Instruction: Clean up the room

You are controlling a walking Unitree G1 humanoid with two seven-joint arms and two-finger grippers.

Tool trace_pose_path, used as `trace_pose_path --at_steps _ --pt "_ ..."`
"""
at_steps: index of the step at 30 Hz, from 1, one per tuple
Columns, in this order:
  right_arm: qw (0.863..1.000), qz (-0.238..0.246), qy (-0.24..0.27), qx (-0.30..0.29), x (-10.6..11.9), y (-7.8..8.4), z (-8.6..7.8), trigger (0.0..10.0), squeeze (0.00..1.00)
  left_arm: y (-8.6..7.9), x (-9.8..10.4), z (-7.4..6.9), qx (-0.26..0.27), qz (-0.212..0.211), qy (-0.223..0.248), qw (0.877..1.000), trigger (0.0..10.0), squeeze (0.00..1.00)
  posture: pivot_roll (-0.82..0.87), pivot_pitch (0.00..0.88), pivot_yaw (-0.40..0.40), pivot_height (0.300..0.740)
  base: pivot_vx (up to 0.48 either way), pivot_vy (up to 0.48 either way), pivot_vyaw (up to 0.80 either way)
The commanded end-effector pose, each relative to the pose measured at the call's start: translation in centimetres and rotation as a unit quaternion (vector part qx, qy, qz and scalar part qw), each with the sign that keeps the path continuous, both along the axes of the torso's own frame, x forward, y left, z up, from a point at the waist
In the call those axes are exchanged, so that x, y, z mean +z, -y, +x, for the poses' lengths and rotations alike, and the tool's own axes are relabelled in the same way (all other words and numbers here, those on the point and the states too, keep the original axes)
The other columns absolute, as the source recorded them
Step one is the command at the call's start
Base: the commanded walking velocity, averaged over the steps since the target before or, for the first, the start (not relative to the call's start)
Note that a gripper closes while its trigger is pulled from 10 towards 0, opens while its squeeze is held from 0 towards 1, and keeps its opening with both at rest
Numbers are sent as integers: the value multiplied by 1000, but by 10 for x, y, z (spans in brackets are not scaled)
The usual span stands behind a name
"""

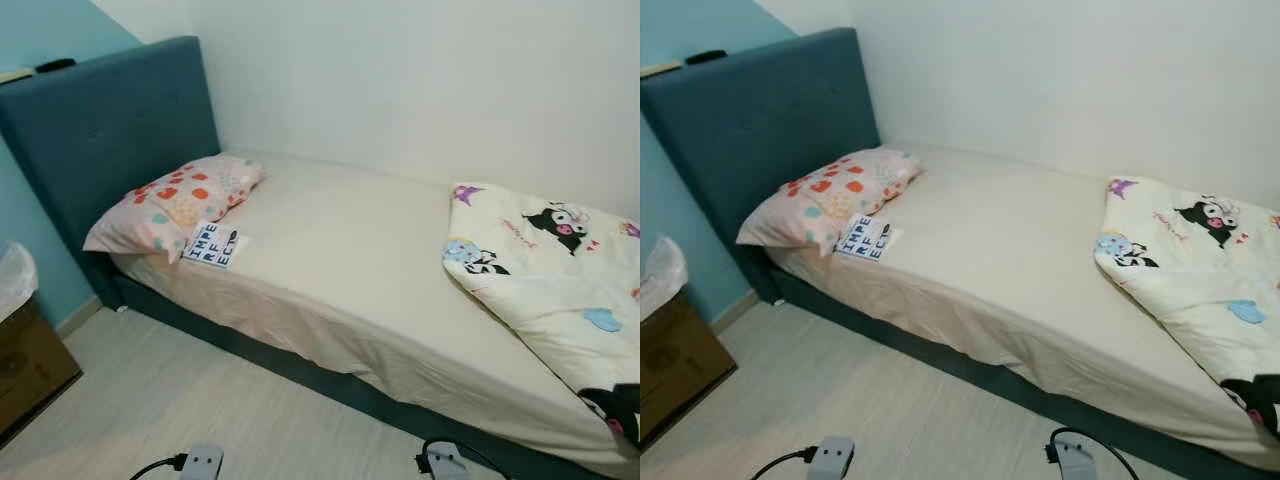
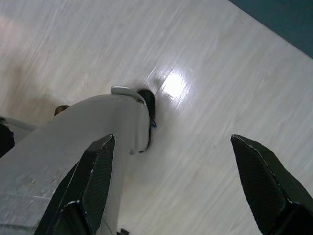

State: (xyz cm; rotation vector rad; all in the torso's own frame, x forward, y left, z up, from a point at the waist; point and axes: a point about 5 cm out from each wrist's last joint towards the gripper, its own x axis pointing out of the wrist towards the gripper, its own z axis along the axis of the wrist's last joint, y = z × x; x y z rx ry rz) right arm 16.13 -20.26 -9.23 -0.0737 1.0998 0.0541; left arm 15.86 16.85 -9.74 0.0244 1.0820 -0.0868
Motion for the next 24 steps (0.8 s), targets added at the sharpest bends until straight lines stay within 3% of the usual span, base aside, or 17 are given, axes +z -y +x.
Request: trace_pose_path --at_steps 1,24 --pt "1000 4 4 -3 1 -1 3 10000 0 1 1 2 -3 -1 0 1000 10000 0 -126 0 15 733 0 -469 0" --pt "1000 -4 -3 -2 0 3 0 10000 0 5 0 0 -10 -11 -4 1000 10000 0 -129 0 11 733 0 -473 0"
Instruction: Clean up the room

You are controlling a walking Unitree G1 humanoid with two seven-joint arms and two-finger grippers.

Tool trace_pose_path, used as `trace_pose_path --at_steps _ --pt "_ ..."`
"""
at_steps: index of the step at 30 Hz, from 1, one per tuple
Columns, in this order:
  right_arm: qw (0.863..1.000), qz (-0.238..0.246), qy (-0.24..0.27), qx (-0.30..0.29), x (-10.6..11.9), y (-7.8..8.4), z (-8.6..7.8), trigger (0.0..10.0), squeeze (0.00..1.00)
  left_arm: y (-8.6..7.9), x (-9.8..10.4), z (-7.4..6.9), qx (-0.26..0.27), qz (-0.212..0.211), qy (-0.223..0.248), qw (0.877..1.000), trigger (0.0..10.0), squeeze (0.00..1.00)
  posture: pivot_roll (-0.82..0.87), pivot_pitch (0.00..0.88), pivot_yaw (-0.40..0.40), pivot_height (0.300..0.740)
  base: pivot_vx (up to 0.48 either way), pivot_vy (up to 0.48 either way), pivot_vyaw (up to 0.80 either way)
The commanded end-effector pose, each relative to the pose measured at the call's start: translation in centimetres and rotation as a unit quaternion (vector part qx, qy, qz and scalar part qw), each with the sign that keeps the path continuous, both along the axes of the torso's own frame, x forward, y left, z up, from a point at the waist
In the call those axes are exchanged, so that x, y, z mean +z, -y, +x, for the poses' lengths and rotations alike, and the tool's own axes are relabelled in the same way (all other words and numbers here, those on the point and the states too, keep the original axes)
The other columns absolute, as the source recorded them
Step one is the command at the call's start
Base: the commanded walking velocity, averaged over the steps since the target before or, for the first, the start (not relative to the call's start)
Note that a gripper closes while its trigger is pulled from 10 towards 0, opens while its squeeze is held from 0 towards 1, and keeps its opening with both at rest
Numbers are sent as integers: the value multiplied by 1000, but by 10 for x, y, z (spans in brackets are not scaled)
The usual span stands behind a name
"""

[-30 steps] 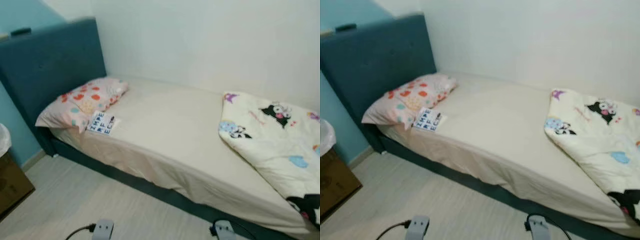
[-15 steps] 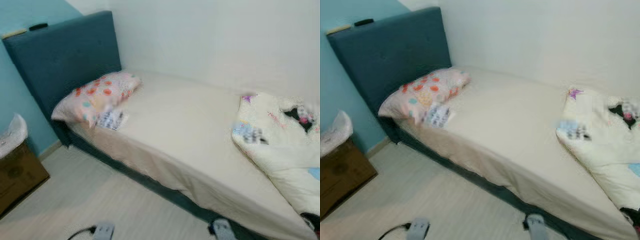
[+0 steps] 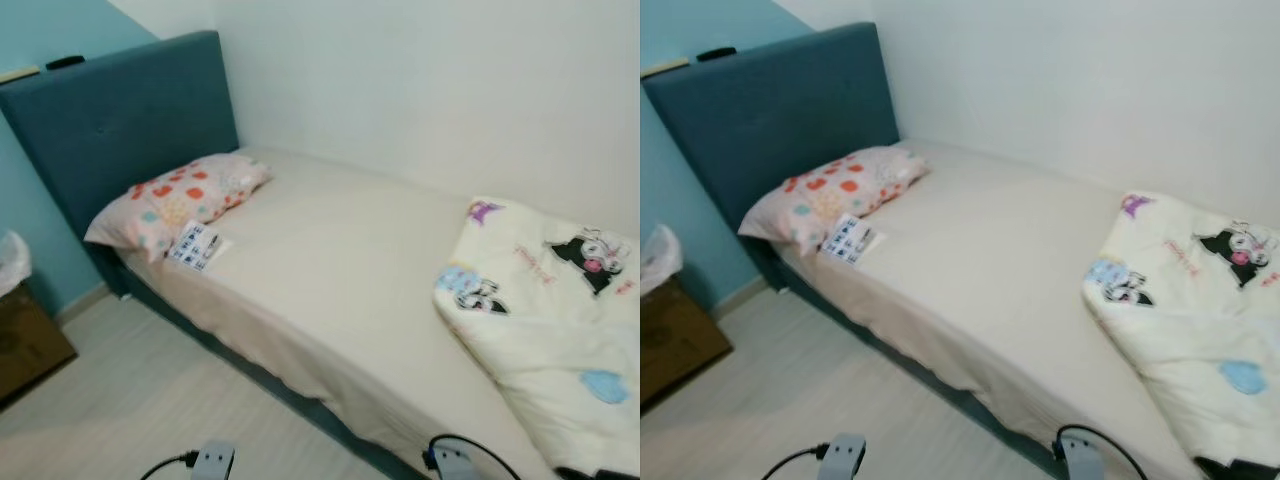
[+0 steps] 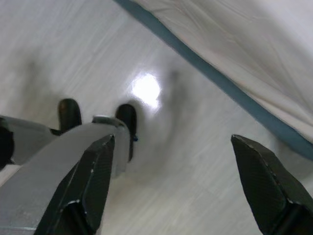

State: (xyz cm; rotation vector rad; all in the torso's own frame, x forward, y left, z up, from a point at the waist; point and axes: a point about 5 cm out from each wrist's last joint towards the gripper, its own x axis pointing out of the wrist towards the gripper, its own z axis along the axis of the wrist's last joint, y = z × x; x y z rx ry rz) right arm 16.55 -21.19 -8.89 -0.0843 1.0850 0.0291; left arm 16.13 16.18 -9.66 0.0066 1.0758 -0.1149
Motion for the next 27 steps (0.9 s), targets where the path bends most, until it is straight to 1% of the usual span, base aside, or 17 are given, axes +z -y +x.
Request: trace_pose_path --at_steps 1,7,17,21,22,27 --pt "1000 6 -11 5 -3 -7 -5 10000 0 -2 -1 -3 -3 4 -6 1000 10000 0 -129 0 11 733 0 -480 0" --pt "1000 4 -13 7 -4 -6 -6 10000 0 -3 -2 -4 -2 6 -8 1000 10000 0 -129 0 9 733 0 -437 0" --pt "1000 2 -16 9 -5 -7 -8 10000 0 -5 -2 -6 5 7 -10 1000 10000 0 -134 0 11 733 0 0 0" --pt "1000 2 -17 3 -5 -7 -8 10000 0 -1 -1 -2 3 4 -5 1000 10000 0 -135 0 13 733 0 0 0" --pt "1000 4 -19 -7 -6 -7 -10 10000 0 1 0 0 3 0 -2 1000 10000 0 -135 0 14 733 0 0 -681" --pt "1000 3 -27 -10 -7 -5 -14 10000 0 0 -1 -2 3 0 -6 1000 10000 0 -135 0 17 733 0 0 -771"
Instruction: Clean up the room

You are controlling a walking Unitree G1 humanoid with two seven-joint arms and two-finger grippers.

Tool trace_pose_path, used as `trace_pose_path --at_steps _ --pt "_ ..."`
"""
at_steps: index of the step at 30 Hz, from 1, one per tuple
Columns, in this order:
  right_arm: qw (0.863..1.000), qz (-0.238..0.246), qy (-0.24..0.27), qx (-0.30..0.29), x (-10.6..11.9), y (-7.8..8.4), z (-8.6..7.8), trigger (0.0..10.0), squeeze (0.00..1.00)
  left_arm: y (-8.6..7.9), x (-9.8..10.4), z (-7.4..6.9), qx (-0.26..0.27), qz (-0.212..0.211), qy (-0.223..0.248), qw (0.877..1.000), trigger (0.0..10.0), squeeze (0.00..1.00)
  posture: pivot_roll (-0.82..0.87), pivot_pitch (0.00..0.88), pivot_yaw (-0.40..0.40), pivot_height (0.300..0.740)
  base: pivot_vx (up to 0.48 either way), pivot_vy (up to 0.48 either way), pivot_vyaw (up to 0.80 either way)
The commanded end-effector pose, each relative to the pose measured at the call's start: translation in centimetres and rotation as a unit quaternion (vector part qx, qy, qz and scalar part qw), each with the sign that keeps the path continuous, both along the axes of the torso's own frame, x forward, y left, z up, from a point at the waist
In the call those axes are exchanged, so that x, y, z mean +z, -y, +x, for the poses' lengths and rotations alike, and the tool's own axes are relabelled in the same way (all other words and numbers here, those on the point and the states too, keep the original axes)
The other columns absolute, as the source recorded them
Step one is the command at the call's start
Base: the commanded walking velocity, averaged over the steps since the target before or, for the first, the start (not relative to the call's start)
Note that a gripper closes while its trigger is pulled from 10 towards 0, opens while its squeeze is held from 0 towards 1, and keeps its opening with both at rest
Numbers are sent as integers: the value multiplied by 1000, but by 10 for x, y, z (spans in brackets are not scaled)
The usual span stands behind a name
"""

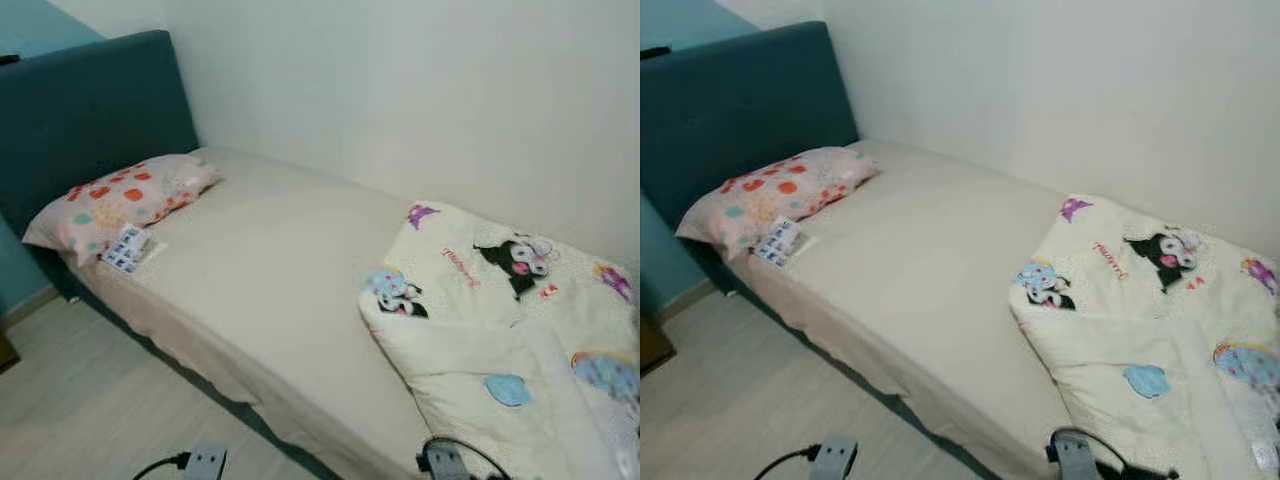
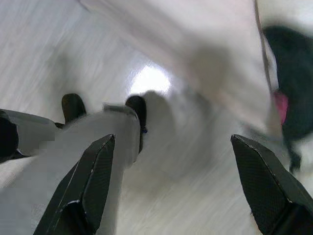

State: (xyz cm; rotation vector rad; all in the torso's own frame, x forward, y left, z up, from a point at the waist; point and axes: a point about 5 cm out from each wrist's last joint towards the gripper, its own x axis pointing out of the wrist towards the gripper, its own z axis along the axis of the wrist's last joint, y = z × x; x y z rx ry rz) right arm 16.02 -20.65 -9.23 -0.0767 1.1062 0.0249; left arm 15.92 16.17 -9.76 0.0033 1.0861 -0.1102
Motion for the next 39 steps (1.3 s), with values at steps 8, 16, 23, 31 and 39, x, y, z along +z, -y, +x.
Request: trace_pose_path --at_steps 8,16,23,31,39 --pt "1000 4 -19 -6 -3 0 -8 10000 0 -3 -1 -2 0 4 -4 1000 10000 0 -135 0 21 733 0 0 -800" --pt "1000 0 -20 0 -3 1 -7 10000 0 -4 0 -1 -1 7 -3 1000 10000 0 -137 0 22 733 0 0 -800" --pt "1000 -2 -20 6 -2 1 -5 10000 0 -5 0 -1 0 11 -3 1000 10000 0 -138 0 18 733 0 0 -800" --pt "1000 -2 -17 6 -2 1 -4 10000 0 -5 -1 -3 0 16 -6 1000 10000 0 -136 0 15 733 0 0 -595" --pt "1000 0 -8 2 -1 2 -3 10000 0 -7 -2 -7 -8 27 -13 1000 10000 0 -136 0 10 733 0 -207 0"
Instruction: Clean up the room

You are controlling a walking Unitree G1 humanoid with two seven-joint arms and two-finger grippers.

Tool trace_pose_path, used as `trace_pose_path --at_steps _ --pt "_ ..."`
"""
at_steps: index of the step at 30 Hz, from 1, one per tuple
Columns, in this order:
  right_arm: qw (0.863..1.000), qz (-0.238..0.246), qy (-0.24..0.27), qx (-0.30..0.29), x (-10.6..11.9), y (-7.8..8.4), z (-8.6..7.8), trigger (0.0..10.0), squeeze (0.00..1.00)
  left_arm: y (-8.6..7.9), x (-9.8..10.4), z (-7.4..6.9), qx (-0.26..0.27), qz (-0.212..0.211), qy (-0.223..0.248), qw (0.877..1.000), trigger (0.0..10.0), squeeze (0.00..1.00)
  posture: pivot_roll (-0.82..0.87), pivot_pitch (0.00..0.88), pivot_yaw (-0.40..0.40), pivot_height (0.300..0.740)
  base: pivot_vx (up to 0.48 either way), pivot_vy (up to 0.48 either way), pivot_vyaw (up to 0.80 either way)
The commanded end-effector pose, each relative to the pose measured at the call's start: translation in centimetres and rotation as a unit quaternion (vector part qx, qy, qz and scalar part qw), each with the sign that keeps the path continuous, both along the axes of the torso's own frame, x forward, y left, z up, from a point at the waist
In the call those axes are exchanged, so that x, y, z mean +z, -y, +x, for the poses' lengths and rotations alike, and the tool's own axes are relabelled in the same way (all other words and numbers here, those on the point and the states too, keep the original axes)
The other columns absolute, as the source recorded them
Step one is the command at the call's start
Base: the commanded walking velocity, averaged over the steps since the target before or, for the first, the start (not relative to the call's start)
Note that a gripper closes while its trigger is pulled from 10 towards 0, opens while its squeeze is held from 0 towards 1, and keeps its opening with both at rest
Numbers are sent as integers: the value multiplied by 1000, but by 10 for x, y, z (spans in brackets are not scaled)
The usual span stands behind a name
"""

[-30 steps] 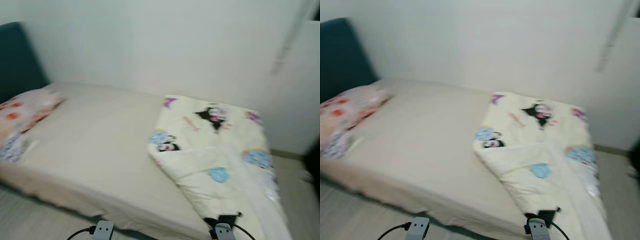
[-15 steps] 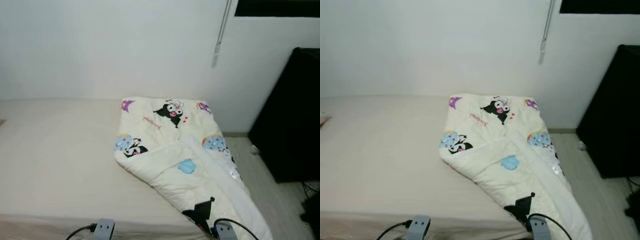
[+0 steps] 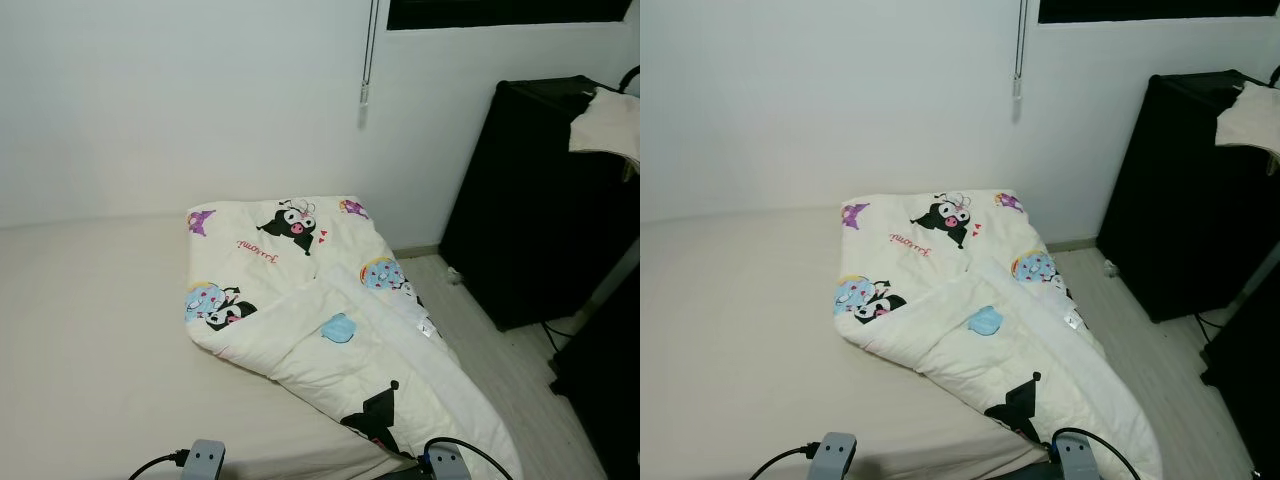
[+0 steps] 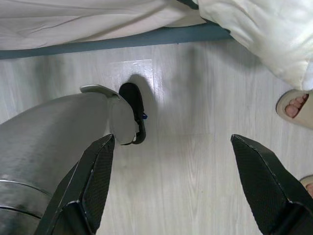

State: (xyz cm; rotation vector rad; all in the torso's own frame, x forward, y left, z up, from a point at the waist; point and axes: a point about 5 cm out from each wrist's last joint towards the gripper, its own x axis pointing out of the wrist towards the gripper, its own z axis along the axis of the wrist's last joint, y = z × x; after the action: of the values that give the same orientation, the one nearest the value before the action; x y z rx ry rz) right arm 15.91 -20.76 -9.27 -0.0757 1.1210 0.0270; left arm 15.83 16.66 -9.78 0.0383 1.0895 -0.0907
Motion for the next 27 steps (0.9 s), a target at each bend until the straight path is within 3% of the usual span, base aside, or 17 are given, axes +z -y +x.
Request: trace_pose_path --at_steps 1,7,21,24,25,27 --pt "1000 -1 -1 2 0 1 -1 10000 0 -2 -2 -6 -7 8 -13 1000 10000 0 -136 0 10 733 0 -480 0" --pt "1000 -2 -3 1 -1 1 -2 10000 0 -5 -4 -9 -4 20 -20 1000 10000 0 -138 0 11 733 0 -338 0" --pt "1000 -14 9 -6 2 7 3 10000 0 -10 -4 -11 7 31 -22 999 10000 0 -130 0 4 733 0 0 0" --pt "991 18 108 -80 27 19 45 10000 0 -15 -5 -14 14 45 -24 999 10000 0 -137 0 7 733 0 0 0" --pt "991 18 108 -80 27 19 45 10000 0 -15 -5 -14 14 45 -24 999 10000 0 -137 0 7 733 0 0 0" --pt "981 37 152 -115 40 26 64 10000 0 -17 -5 -15 20 51 -25 998 10000 0 -140 0 9 733 0 0 0"
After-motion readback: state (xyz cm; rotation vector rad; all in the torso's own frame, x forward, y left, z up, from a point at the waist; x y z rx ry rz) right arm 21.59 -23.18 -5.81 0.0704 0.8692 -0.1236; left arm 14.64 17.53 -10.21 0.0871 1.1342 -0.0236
